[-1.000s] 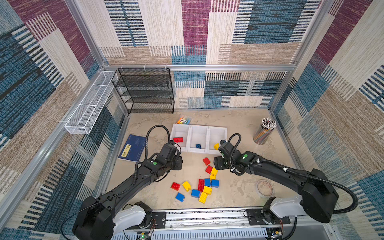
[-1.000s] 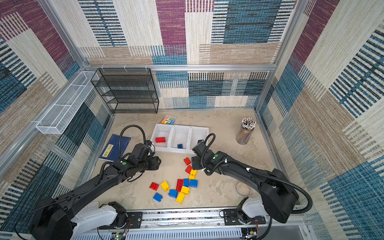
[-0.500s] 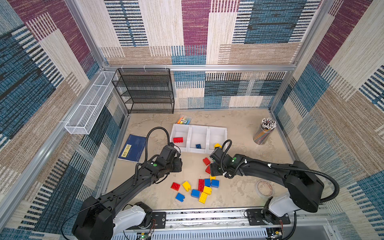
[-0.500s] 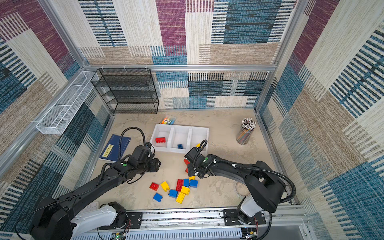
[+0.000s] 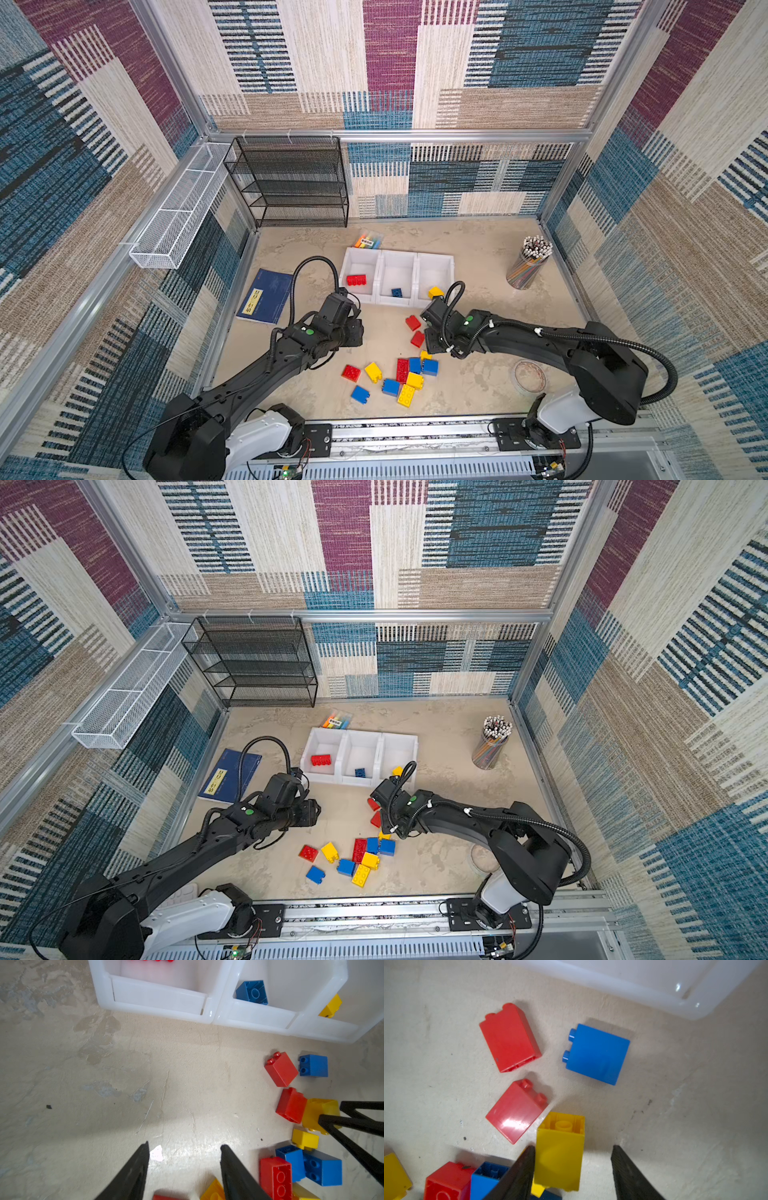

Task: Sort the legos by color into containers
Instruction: 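Lower the right gripper onto a yellow brick in the pile and close, then carry the yellow brick into the compartment holding yellow bricks and release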

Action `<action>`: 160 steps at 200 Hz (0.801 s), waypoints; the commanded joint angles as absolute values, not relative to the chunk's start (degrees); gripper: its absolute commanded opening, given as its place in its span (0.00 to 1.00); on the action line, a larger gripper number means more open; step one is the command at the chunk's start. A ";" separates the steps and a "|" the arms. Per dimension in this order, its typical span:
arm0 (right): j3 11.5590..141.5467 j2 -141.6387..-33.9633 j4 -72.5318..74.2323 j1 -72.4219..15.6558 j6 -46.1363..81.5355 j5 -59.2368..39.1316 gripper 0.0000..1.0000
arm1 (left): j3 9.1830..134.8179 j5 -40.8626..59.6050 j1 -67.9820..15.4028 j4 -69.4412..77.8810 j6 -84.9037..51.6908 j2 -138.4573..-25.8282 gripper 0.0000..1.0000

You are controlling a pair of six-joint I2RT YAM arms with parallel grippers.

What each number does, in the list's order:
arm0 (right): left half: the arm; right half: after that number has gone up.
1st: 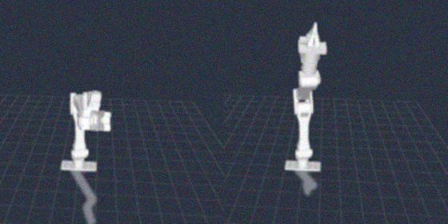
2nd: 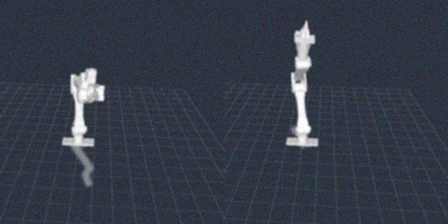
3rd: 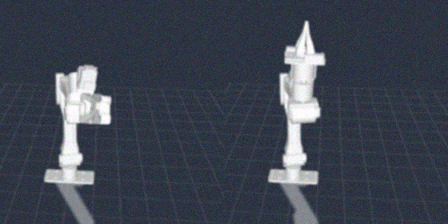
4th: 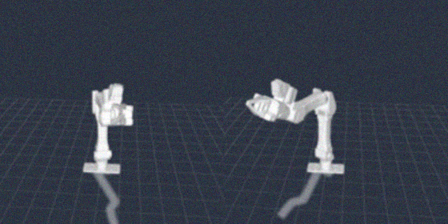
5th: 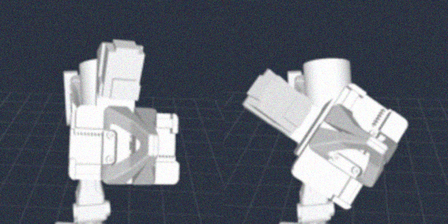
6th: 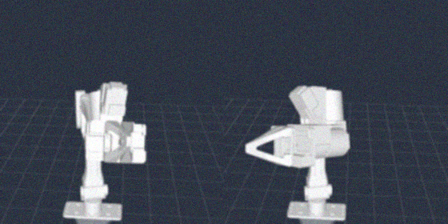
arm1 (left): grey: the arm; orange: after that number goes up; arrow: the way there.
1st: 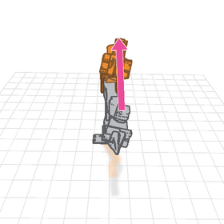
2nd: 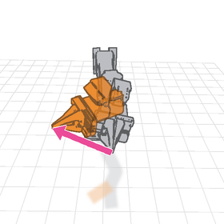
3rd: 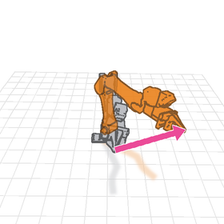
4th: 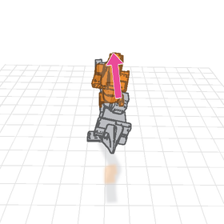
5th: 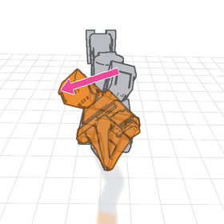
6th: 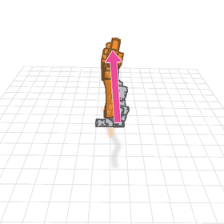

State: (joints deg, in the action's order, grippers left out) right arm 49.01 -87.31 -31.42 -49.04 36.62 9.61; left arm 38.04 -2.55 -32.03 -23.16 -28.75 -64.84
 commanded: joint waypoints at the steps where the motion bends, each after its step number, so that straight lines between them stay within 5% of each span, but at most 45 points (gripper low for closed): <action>1: 49.31 -87.77 -29.60 -49.03 36.74 9.87 0.55 | 37.98 -1.93 -31.99 -21.97 -30.06 -64.83 0.58; 87: 49.37 -85.77 -29.59 -48.97 36.48 10.82 0.30 | 37.53 -2.37 -31.99 -22.30 -30.23 -63.70 0.59; 160: 61.88 -84.24 -29.73 -38.22 23.63 12.68 0.27 | 37.02 -2.55 -31.99 -23.07 -30.25 -62.20 0.59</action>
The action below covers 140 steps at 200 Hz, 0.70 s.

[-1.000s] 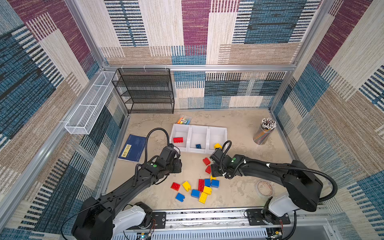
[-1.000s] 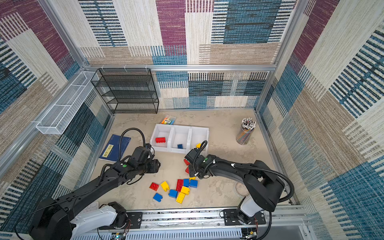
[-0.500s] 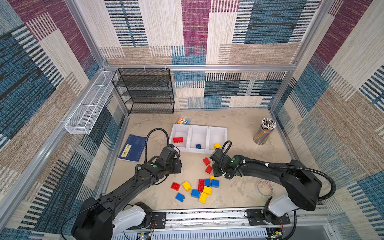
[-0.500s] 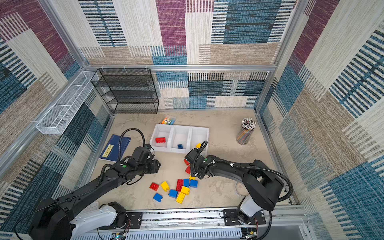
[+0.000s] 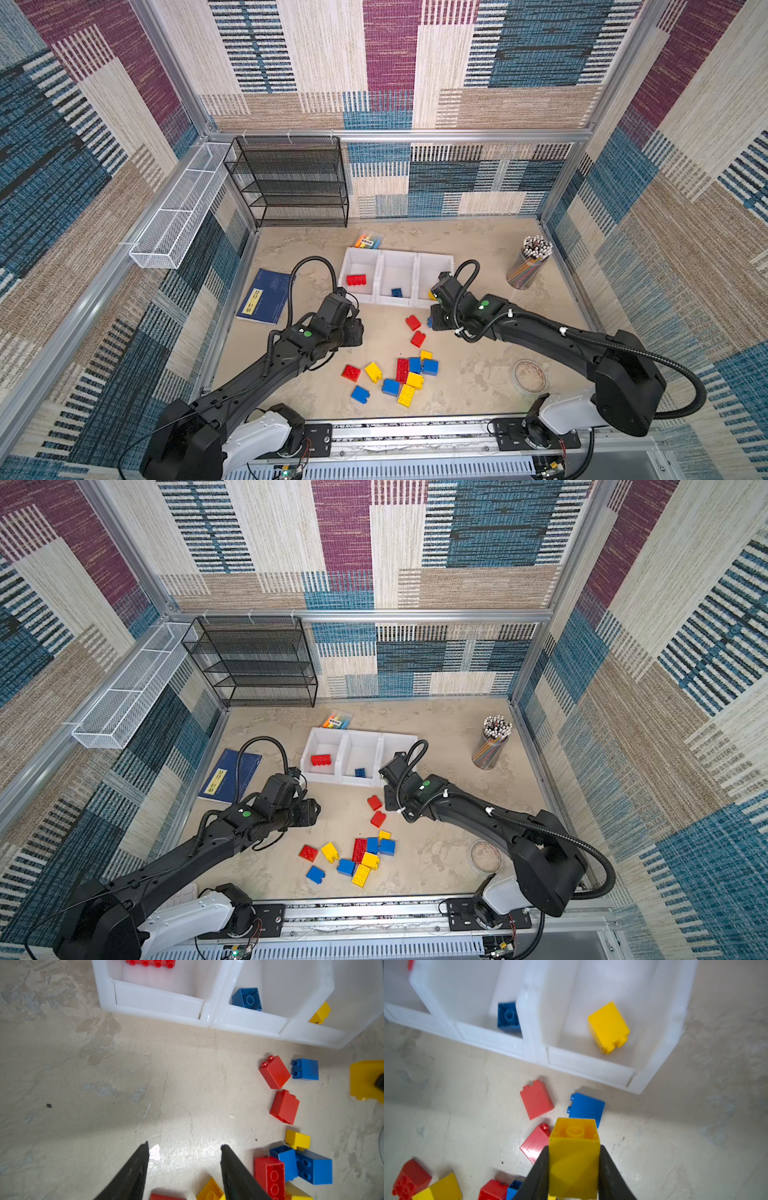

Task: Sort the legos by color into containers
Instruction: 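Carry the yellow brick into the compartment holding yellow bricks and release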

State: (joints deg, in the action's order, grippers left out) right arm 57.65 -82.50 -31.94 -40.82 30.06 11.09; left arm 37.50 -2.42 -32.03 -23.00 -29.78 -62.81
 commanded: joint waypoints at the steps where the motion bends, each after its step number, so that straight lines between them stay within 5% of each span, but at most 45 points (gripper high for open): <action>1: 62.10 -84.44 -29.63 -38.09 23.46 12.67 0.27 | 37.01 -2.51 -31.99 -23.05 -30.24 -62.13 0.59; 96: 74.39 -102.79 -23.91 -32.21 18.81 8.09 0.30 | 33.61 -1.41 -32.04 -24.34 -32.34 -57.15 0.59; 140: 74.90 -103.16 -24.42 -32.08 19.07 7.97 0.50 | 32.48 -0.82 -31.99 -24.24 -32.73 -56.29 0.59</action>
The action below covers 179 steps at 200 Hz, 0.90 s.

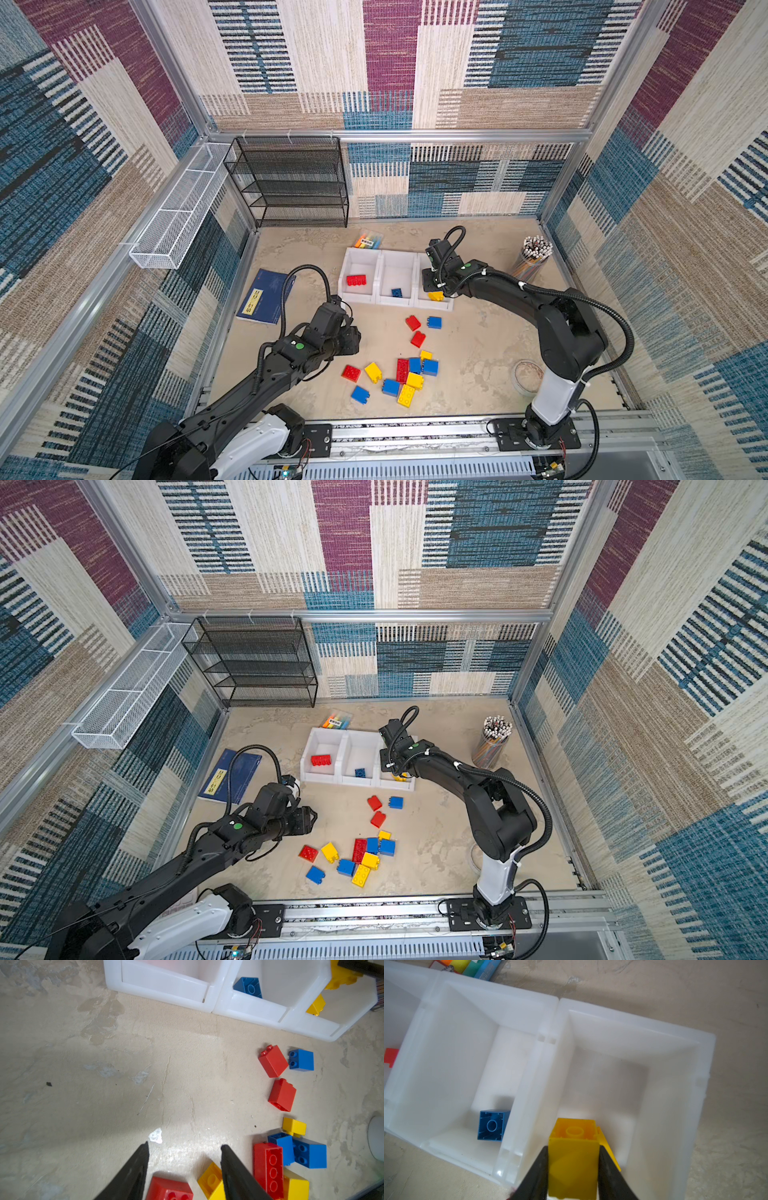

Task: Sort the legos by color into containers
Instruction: 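Carry the yellow brick into the compartment holding yellow bricks and release, then grasp a yellow brick from the pile with the left gripper while the right gripper hovers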

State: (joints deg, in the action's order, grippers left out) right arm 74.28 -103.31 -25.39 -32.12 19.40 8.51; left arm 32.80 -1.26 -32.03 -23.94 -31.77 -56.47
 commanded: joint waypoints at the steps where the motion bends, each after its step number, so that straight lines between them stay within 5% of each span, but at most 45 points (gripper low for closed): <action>1: 74.94 -103.04 -24.43 -32.08 19.07 7.99 0.51 | 32.50 -0.81 -31.99 -24.21 -32.76 -56.32 0.59; 179: 63.11 -88.00 -26.37 -31.99 22.86 8.00 0.62 | 32.27 6.87 -37.26 -28.51 -34.74 -55.51 0.59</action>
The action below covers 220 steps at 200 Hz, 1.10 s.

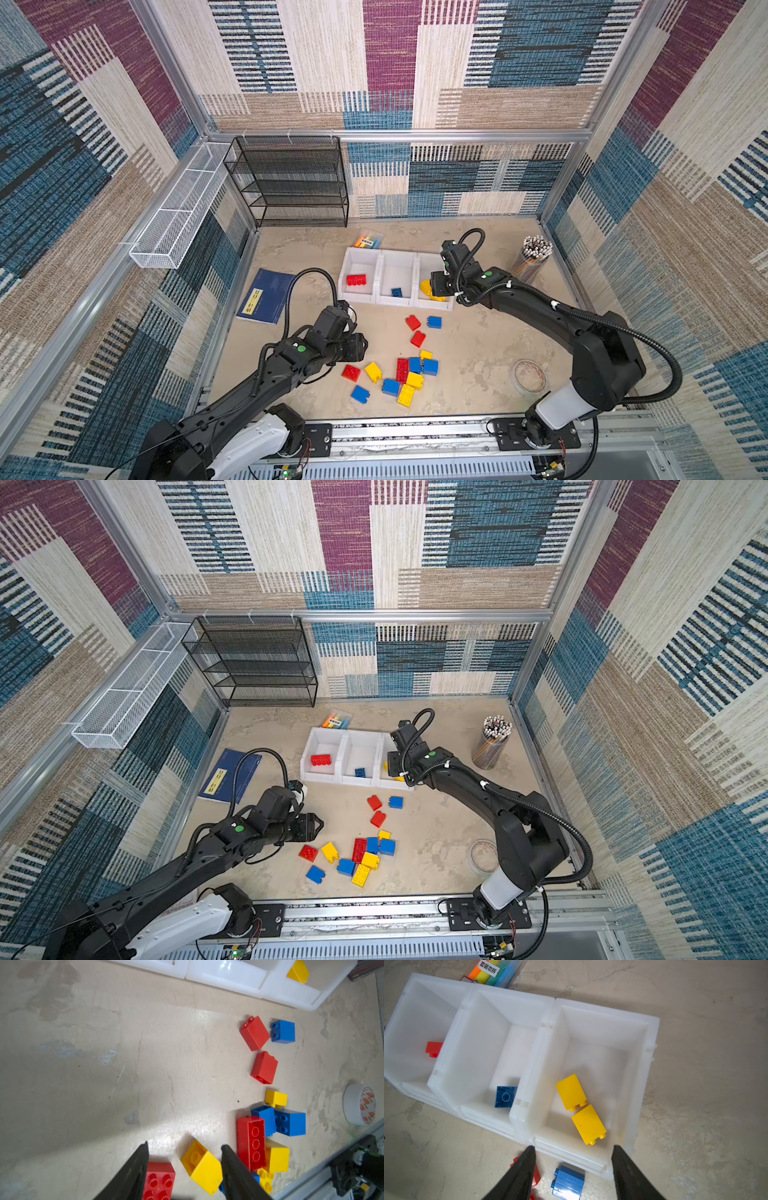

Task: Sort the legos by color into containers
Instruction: 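Grasp a yellow brick from the pile with the left gripper while the right gripper hovers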

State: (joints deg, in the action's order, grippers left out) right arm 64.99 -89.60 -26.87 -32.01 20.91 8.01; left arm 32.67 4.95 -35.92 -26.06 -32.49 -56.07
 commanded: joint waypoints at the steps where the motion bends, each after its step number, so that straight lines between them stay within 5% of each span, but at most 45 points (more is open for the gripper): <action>1: 63.02 -87.94 -26.37 -31.99 22.90 8.00 0.62 | 32.22 6.91 -37.35 -28.49 -34.86 -55.48 0.59; 97: 58.93 -85.01 -25.76 -31.99 24.17 8.56 0.64 | 27.58 11.24 -45.63 -22.45 -45.41 -56.72 0.60; 220: 56.26 -81.72 -26.48 -31.99 25.71 9.07 0.64 | 37.26 5.32 -49.48 -24.35 -40.04 -72.83 0.56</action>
